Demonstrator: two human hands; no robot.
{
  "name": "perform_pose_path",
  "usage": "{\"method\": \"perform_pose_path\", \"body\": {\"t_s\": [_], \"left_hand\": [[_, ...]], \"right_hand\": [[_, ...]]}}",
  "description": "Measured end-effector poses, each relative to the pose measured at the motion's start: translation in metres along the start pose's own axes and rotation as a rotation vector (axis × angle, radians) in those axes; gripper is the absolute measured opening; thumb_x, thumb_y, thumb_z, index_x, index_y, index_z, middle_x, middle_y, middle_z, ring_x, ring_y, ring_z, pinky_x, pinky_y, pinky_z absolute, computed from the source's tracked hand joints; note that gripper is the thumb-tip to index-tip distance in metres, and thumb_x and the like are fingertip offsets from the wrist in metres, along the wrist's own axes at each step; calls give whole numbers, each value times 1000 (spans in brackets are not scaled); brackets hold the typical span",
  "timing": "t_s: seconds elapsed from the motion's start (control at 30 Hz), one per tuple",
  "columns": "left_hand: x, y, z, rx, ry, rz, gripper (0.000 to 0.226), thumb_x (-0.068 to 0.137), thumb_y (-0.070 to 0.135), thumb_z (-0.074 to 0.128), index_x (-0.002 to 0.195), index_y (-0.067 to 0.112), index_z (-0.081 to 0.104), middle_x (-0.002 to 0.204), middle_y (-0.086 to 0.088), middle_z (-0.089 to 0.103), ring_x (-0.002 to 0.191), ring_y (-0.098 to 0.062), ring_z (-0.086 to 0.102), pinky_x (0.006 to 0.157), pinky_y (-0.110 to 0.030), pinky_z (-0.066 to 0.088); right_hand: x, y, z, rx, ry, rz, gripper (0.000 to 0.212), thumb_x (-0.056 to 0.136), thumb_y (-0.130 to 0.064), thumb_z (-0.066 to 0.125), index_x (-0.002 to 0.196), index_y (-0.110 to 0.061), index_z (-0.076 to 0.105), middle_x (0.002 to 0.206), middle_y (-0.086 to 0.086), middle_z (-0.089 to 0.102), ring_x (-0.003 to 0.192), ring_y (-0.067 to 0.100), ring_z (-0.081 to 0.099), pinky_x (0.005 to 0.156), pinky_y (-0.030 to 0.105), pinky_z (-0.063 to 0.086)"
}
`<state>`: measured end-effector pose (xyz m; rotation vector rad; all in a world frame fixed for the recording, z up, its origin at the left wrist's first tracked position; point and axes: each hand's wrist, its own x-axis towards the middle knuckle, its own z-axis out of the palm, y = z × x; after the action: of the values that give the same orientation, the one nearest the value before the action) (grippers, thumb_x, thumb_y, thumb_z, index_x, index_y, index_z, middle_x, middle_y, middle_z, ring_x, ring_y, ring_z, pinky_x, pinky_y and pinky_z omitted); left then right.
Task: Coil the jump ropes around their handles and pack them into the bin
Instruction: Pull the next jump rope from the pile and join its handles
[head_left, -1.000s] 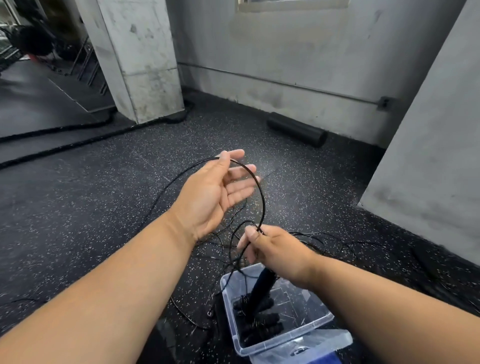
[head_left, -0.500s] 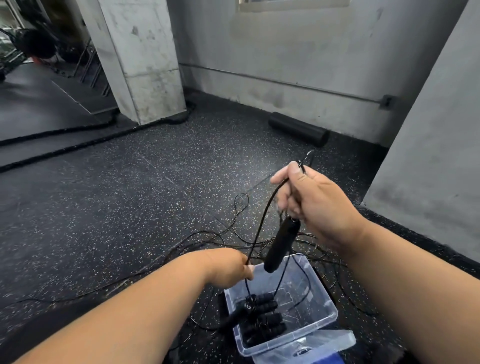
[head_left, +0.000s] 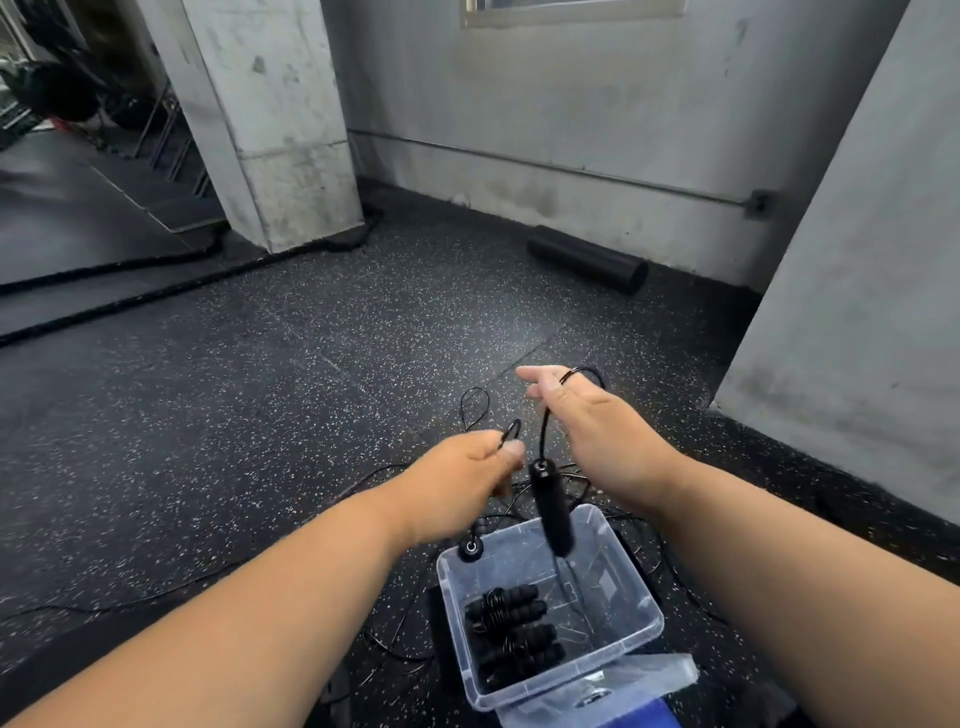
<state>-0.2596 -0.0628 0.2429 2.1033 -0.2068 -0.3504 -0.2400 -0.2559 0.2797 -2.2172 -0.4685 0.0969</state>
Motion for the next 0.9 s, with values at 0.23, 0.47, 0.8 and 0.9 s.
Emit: {"method": "perform_pose_path", "body": {"t_s": [0.23, 0.47, 0.8, 0.9], "left_hand": [[6, -13, 19, -92, -22, 50, 44, 91, 9, 79, 86, 20, 37, 81, 19, 69, 68, -1, 57, 73, -30, 50], [3, -2, 10, -221, 68, 47, 46, 88, 11, 82, 88, 19, 36, 96, -12, 76, 81, -22, 69, 78, -38, 54], [-2, 12, -21, -511, 227, 52, 47, 89, 17, 81, 92, 22, 34, 94, -8, 71, 80, -14, 60, 74, -31, 45], [-3, 18, -27, -529, 275, 31, 40, 93, 12, 76, 92, 21, 37, 105, -2, 79, 79, -13, 66, 67, -25, 47]], "right_hand": [[0, 2, 2, 26, -32, 5, 43, 113, -29, 25, 133, -40, 61, 131, -10, 54, 126, 0, 48, 104, 9, 32], [5, 3, 1, 274, 59, 92, 46, 109, -55, 29, 122, -37, 69, 127, -16, 63, 122, -1, 55, 103, 22, 37], [-9, 18, 29, 615, -414, 250, 36, 97, -26, 71, 128, -10, 63, 106, 3, 67, 103, 18, 64, 107, 51, 50], [-10, 22, 34, 513, -389, 249, 22, 96, -15, 71, 117, -9, 69, 95, -7, 71, 93, 7, 65, 91, 30, 56]]}}
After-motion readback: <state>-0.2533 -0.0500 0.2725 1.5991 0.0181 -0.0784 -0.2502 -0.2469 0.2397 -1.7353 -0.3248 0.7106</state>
